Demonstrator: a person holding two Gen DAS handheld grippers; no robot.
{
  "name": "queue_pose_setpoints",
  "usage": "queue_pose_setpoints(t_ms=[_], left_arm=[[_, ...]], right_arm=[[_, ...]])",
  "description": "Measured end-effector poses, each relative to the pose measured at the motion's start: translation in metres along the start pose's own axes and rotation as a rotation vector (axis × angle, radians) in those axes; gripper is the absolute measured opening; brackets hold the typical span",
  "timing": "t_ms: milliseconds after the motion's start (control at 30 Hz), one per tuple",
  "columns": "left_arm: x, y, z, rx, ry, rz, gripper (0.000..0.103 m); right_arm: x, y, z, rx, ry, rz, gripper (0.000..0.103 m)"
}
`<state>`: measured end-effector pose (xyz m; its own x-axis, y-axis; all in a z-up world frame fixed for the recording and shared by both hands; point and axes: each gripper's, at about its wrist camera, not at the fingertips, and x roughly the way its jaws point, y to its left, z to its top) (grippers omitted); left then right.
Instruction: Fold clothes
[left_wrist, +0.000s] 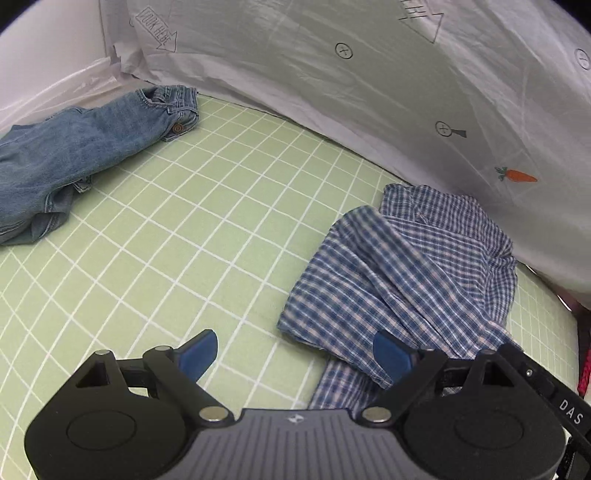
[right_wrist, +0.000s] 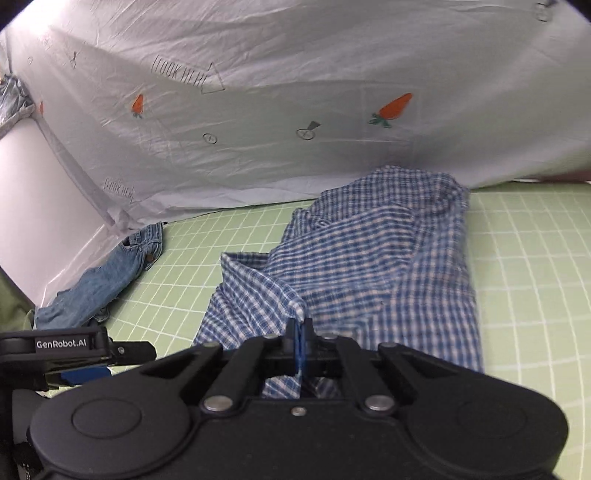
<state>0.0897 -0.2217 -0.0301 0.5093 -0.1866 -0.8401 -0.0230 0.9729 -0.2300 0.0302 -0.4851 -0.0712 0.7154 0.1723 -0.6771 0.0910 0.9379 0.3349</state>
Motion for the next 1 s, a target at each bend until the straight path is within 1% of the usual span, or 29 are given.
queue_pose_setpoints(t_ms=[233, 400, 667, 800, 1000], left_arm=[[-0.034, -0.019, -0.062, 0.106, 0.046, -0.029, 0.091], [-0.045, -0.017, -0.101, 0.145, 0.091, -0.024, 0.091], [-0.052, -0.007, -0.147, 0.166, 0.159, 0.008, 0.091], [-0.051, 0.000, -0.162, 0.173, 0.183, 0.020, 0.091], [-0.046, 0.010, -0.179, 0.186, 0.220, 0.022, 0.091]], right_arm=[[-0.068, -0.014, -0.063, 0.113, -0.005, -0.097, 0.001], [-0.111, -0.024, -0.108, 0.187, 0.000, -0.155, 0.001], [-0.136, -0.030, -0.157, 0.232, 0.054, -0.184, 0.001], [-0.141, -0.032, -0.173, 0.245, 0.081, -0.197, 0.001], [-0.138, -0.031, -0.189, 0.224, 0.126, -0.226, 0.001]])
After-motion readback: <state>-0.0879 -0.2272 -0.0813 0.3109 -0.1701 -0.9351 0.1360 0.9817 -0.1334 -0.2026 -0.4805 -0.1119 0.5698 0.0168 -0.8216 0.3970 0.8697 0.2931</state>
